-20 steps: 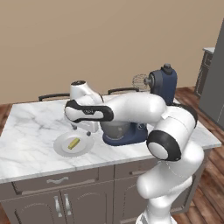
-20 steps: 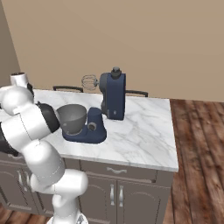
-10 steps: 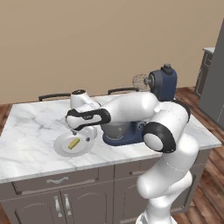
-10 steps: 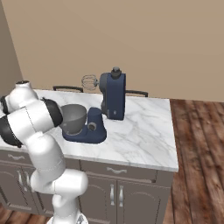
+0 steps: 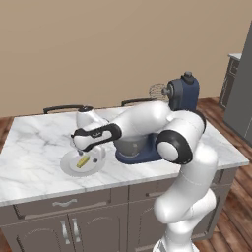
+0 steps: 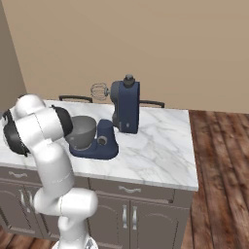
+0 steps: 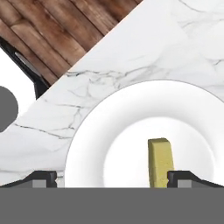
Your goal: Add butter and sugar cubes to the stand mixer bowl and then turn on the stand mixer to begin making frosting.
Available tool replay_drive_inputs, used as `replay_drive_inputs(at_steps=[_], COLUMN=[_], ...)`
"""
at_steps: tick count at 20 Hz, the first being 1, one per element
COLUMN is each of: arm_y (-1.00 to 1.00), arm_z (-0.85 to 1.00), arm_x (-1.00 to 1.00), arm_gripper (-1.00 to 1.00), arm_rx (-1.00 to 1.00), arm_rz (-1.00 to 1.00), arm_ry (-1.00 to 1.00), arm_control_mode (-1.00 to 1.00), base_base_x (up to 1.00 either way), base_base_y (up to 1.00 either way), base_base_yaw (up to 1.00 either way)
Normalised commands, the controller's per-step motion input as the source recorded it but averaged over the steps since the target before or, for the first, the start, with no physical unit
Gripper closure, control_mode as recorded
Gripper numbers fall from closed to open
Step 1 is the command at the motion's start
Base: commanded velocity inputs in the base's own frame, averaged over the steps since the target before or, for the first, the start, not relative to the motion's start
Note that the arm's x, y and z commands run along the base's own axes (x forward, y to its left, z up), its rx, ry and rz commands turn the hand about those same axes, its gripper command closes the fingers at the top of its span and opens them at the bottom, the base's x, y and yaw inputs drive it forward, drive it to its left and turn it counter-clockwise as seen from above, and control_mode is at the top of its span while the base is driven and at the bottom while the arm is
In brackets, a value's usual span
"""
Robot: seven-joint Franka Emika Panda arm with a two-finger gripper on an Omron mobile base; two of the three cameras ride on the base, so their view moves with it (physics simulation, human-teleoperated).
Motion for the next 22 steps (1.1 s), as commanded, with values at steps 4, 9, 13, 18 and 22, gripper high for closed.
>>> replay_drive_inputs(at_steps=[4, 9, 13, 18, 22], arm_y=[0.15, 0.16, 0.16, 0.13, 0.09], arm_z=[-0.2, -0.24, -0.23, -0.2, -0.24], arm_x=[0.2, 0.25, 0.27, 0.19, 0.16], arm_gripper=[-1.0, -1.0, -1.0, -1.0, -1.0], arm_rx=[0.0, 0.0, 0.0, 0.0, 0.0], arm_rz=[0.0, 0.0, 0.0, 0.0, 0.0], arm_ry=[0.0, 0.0, 0.0, 0.0, 0.0], arm_control_mode=[-1.0, -1.0, -1.0, -1.0, -1.0], base_base_x=[0.0, 0.0, 0.0, 0.0, 0.0], base_base_y=[0.0, 0.0, 0.0, 0.0, 0.0], base_base_yaw=[0.0, 0.0, 0.0, 0.0, 0.0])
